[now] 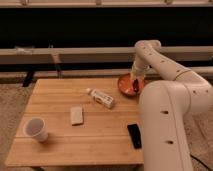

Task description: Place the pepper in the ceramic bowl

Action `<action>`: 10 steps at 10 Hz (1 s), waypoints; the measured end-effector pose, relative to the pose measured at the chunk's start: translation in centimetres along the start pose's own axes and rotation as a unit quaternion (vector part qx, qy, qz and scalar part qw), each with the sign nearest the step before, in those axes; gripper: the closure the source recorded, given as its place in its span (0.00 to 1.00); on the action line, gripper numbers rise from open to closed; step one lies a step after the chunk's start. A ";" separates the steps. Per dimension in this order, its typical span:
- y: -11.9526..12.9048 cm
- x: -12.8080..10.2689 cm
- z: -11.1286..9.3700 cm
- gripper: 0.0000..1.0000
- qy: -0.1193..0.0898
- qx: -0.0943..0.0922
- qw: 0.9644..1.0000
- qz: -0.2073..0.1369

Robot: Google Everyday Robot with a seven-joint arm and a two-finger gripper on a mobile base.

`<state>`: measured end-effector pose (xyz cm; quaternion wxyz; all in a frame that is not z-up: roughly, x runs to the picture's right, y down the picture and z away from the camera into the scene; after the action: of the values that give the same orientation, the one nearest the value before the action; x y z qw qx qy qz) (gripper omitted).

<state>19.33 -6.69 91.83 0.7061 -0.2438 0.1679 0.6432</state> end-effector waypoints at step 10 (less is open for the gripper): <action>0.2 -0.6 -4.7 0.17 -0.008 0.005 1.000 -0.003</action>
<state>19.44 -9.82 88.26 0.7108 -0.2357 0.1652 0.6417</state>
